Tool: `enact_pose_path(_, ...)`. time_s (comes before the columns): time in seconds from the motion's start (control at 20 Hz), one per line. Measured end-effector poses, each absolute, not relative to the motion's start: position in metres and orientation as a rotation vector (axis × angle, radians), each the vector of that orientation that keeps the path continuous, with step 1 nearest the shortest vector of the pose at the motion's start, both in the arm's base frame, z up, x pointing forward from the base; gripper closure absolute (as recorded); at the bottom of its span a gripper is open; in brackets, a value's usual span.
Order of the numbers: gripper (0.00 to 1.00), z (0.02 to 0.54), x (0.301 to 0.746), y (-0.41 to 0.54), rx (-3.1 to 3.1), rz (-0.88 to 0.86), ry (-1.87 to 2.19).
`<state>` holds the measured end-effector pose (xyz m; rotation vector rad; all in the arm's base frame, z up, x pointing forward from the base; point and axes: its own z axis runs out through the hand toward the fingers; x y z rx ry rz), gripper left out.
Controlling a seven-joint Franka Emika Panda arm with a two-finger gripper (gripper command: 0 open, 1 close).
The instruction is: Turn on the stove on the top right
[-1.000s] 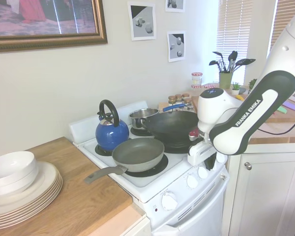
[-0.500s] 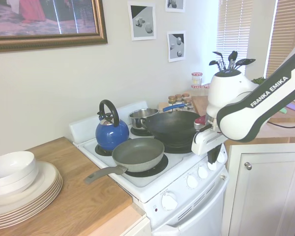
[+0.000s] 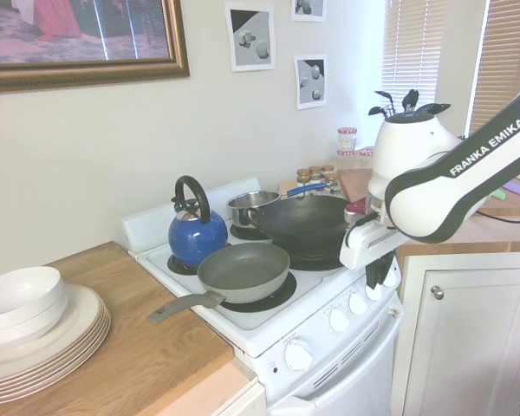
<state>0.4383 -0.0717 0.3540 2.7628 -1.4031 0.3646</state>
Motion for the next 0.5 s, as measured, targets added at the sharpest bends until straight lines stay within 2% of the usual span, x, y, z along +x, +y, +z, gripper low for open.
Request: enact_pose_path(0.5,0.00,0.3596,0.4376,-0.0738,2.761,0.374,-1.449)
